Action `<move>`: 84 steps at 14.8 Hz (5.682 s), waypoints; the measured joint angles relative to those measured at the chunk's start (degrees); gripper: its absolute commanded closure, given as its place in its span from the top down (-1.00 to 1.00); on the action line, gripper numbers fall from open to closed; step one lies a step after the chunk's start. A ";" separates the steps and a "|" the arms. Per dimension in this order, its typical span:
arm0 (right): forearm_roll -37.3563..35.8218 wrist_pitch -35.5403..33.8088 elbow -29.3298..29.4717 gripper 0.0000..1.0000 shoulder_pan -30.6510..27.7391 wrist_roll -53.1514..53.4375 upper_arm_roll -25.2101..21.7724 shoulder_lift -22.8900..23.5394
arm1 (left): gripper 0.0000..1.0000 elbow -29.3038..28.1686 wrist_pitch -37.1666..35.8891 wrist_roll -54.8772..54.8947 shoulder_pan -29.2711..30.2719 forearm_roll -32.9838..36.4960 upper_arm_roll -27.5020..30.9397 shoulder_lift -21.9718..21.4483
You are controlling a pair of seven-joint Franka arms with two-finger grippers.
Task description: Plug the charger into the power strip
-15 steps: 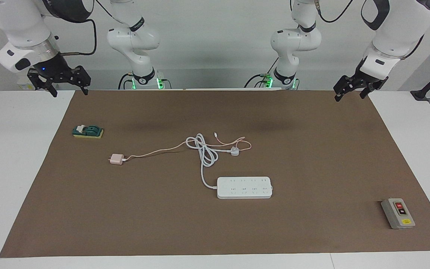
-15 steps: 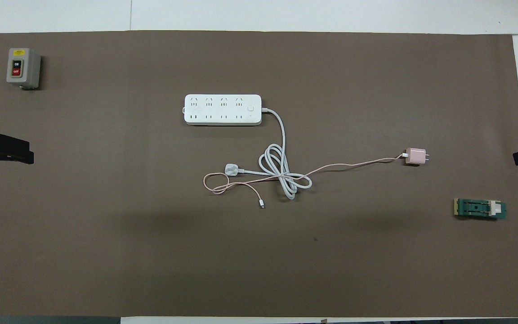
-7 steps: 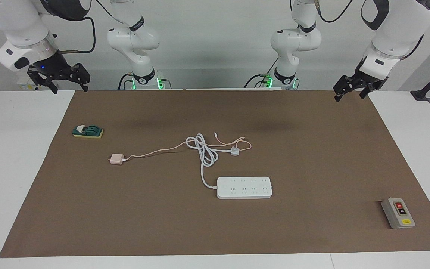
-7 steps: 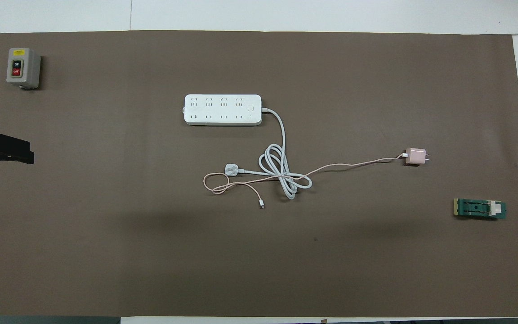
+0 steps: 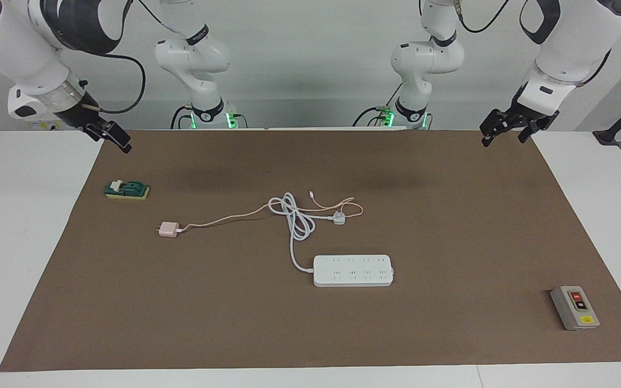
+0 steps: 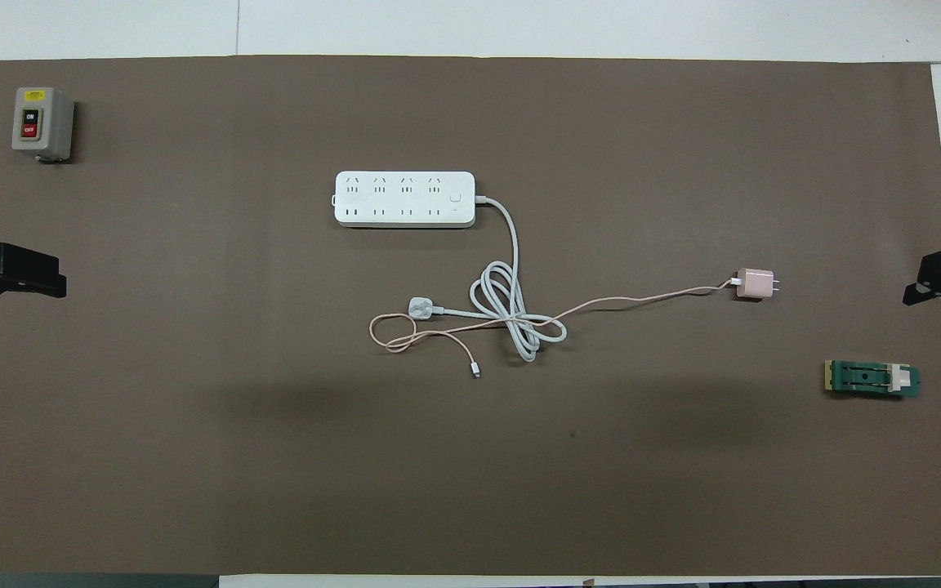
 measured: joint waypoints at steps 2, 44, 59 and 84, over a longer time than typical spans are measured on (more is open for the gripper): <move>4.88 2.25 -1.71 1.00 -2.88 7.18 -0.06 2.14 | 1.00 -0.43 0.47 0.00 -0.03 0.00 -0.20 0.00; 34.47 25.11 -8.25 -1.00 -1.09 30.63 0.40 25.69 | 1.00 -14.82 17.17 -4.86 3.38 -40.37 0.97 6.68; 34.52 21.69 13.66 -1.00 24.57 71.01 1.14 22.98 | 1.00 -10.34 10.10 -2.89 7.83 -39.36 0.01 7.68; 33.94 39.37 14.19 -1.00 44.30 85.06 1.11 26.18 | 1.00 -14.38 11.81 12.90 4.36 -46.65 -0.31 7.55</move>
